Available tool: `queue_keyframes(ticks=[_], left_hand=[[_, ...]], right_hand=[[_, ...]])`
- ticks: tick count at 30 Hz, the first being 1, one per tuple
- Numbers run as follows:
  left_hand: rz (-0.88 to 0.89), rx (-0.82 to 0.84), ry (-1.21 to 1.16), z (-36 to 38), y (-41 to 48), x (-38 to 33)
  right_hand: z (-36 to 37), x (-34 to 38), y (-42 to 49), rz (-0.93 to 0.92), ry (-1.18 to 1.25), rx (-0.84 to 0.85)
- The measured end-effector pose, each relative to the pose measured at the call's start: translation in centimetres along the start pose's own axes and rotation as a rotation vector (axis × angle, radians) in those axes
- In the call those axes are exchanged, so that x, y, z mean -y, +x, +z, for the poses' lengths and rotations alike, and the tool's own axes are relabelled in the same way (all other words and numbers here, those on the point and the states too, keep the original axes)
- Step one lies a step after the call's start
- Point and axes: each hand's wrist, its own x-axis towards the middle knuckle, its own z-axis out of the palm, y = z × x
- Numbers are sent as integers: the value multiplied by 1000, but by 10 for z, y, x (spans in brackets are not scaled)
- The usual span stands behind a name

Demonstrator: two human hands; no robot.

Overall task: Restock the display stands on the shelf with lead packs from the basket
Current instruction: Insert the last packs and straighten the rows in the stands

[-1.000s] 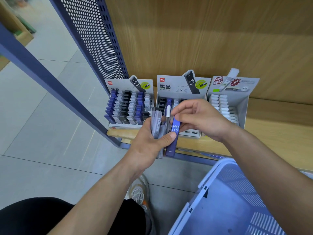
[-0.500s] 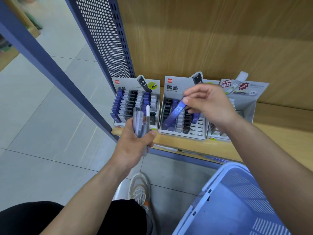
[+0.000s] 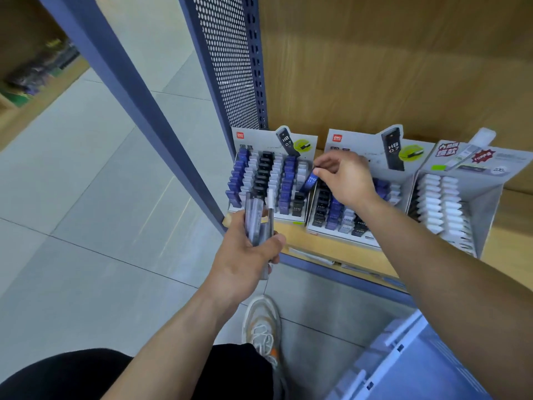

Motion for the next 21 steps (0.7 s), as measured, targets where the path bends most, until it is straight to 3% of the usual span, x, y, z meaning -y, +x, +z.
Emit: queue_keyframes(ticks=[21], left_hand=[[-2, -2, -2, 6, 4, -2]], right_hand=[[7, -4, -6, -69, 4, -33]])
